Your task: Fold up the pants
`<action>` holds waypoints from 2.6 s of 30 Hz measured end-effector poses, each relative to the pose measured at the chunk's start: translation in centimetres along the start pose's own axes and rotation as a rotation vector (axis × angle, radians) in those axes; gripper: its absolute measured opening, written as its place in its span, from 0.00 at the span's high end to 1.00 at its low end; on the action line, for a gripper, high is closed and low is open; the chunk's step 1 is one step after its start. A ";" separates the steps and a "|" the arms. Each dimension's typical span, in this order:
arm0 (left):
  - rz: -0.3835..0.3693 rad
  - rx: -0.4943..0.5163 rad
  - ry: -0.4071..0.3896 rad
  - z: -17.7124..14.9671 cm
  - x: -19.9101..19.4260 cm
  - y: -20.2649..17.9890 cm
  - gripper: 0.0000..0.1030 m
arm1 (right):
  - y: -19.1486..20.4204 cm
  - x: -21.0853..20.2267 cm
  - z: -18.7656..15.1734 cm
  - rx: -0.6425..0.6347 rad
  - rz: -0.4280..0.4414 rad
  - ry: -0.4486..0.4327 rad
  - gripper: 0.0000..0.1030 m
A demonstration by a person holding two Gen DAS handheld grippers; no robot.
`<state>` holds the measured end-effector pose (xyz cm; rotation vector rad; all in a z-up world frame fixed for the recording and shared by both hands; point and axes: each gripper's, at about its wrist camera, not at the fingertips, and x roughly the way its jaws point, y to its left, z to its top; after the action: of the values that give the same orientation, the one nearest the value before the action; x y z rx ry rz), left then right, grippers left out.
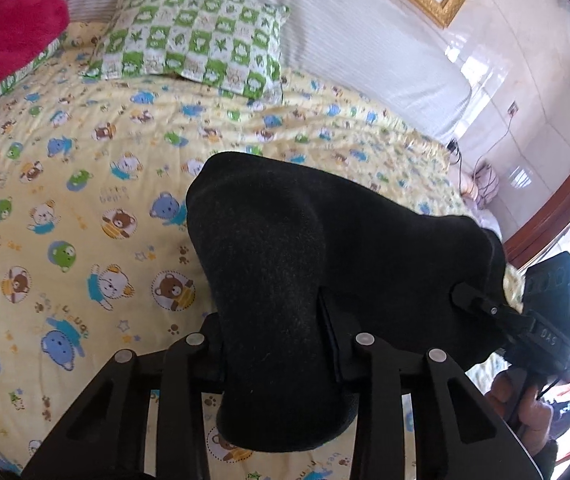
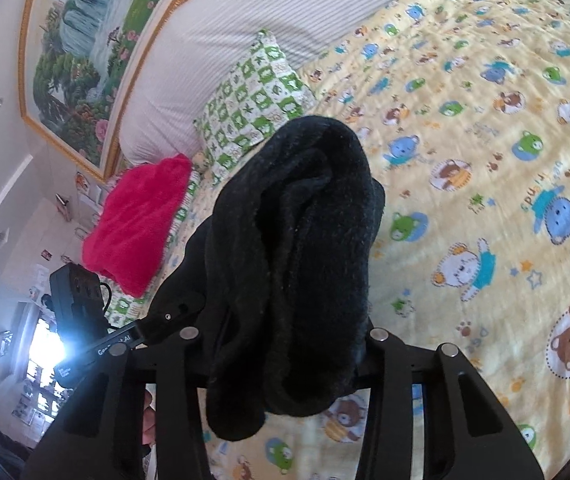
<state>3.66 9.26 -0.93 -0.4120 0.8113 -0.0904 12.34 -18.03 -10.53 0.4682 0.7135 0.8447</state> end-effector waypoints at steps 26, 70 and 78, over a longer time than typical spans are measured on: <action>0.207 -0.091 -0.156 4.1 -7.0 8.0 0.67 | 8.4 10.6 3.6 -0.128 0.157 0.125 0.58; 0.286 -0.123 -0.084 9.4 1.5 15.8 0.43 | 4.7 22.3 9.5 -0.173 0.028 0.252 0.44; 0.285 -0.123 -0.069 9.4 2.4 16.3 0.38 | 3.6 23.1 9.6 -0.184 0.005 0.246 0.36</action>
<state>10.79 26.69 -3.15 -0.4091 0.8025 0.2382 28.07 1.71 -10.52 0.2029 0.8514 0.9734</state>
